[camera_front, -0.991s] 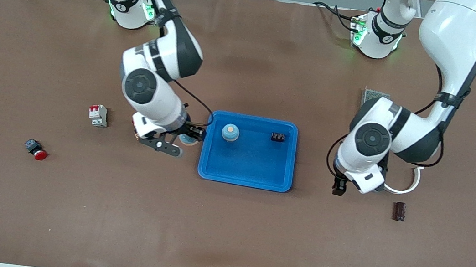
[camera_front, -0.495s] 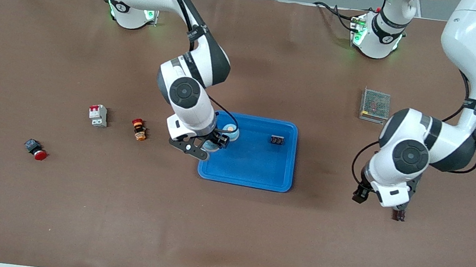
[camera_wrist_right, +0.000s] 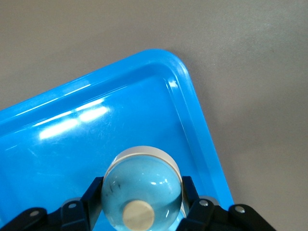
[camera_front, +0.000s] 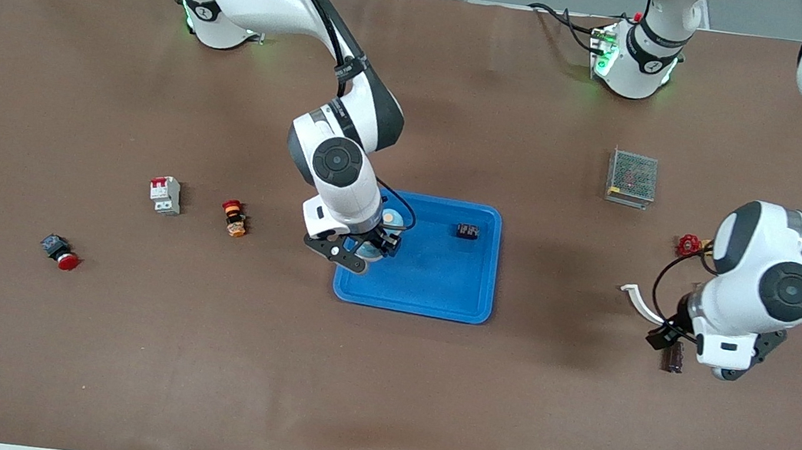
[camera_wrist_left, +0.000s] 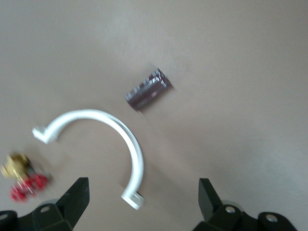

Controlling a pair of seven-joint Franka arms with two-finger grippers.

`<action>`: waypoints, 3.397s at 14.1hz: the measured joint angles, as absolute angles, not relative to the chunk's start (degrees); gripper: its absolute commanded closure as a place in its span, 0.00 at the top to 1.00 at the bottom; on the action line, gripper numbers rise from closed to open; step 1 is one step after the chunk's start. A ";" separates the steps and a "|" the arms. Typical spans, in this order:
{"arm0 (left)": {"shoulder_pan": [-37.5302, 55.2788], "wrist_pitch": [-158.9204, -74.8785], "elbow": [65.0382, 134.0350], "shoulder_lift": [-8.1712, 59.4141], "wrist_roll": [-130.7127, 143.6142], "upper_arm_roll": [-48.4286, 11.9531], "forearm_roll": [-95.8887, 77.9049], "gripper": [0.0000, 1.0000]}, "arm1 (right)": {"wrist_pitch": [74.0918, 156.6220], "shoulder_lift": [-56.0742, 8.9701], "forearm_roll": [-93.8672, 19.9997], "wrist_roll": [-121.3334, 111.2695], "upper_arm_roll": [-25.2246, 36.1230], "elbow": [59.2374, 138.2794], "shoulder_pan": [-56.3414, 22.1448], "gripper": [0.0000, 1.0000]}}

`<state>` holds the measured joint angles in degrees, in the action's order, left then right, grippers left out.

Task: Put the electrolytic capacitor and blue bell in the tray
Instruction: 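Lower the bell into the tray and open the right gripper, then grasp another capacitor with the left gripper while the right gripper withdraws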

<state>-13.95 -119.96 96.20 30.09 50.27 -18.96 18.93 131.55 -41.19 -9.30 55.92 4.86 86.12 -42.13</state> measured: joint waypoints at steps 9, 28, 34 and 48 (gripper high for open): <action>-14.91 -126.23 92.78 34.41 16.69 -18.95 19.12 1.00 | 135.34 -46.15 -8.95 55.97 5.05 83.56 -42.13 0.56; -21.79 -143.10 94.38 43.22 4.46 -18.97 20.17 1.00 | 137.70 -48.61 -7.99 56.00 5.14 82.91 -42.22 1.00; -21.79 -143.45 95.91 43.35 4.46 -19.08 20.17 1.00 | 133.75 -47.78 -7.93 56.00 5.17 81.06 -42.22 1.00; -21.76 -143.45 97.34 43.49 4.39 -19.15 20.17 1.00 | 96.60 -16.38 -7.93 54.01 5.87 80.93 -41.82 1.00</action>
